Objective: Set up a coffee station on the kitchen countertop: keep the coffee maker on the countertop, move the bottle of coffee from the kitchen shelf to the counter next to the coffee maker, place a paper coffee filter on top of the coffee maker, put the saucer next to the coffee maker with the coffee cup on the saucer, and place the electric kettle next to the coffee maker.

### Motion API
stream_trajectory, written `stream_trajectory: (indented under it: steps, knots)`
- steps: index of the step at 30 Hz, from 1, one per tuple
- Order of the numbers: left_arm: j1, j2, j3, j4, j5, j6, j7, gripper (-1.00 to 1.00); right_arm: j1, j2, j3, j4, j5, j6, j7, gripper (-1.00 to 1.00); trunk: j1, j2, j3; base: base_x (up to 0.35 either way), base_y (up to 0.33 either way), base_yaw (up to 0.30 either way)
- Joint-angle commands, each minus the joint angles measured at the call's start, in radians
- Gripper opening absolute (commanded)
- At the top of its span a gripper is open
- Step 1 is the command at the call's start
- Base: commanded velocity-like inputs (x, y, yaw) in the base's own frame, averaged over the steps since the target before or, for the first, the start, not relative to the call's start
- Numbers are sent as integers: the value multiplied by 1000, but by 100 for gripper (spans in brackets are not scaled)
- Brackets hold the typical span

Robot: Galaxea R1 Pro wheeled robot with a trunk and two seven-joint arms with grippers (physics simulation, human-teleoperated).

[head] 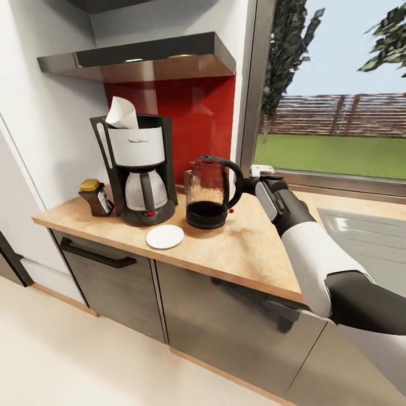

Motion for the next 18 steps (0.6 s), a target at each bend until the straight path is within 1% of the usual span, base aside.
stream_trajectory:
  steps: [1, 3, 7, 10, 17, 18]
  knots:
    - [0, 0, 0, 0, 3, 4, -4, 100, -1, 0, 3, -2, -11, 3, -9, -100, 4, -8, -4, 0, 0, 0]
    - [0, 0, 0, 0, 3, 4, -4, 100, -1, 0, 3, -2, -11, 3, -9, -100, 11, -22, -10, 0, 0, 0]
    - [0, 0, 0, 0, 4, 4, -4, 100, -1, 0, 3, -1, -11, 3, -9, -100, 11, -22, -10, 0, 0, 0]
    - [0, 0, 0, 0, 4, 4, -4, 100, -1, 0, 4, -1, -11, 3, -9, -100, 23, -43, -20, 0, 0, 0]
    - [0, 0, 0, 0, 4, 4, -4, 100, -1, 0, 3, -1, -11, 3, -9, -100, 23, -43, -20, 0, 0, 0]
    - [0, 0, 0, 0, 4, 4, -4, 100, -1, 0, 3, -1, -11, 3, -9, -100, 27, -50, -23, 0, 0, 0]
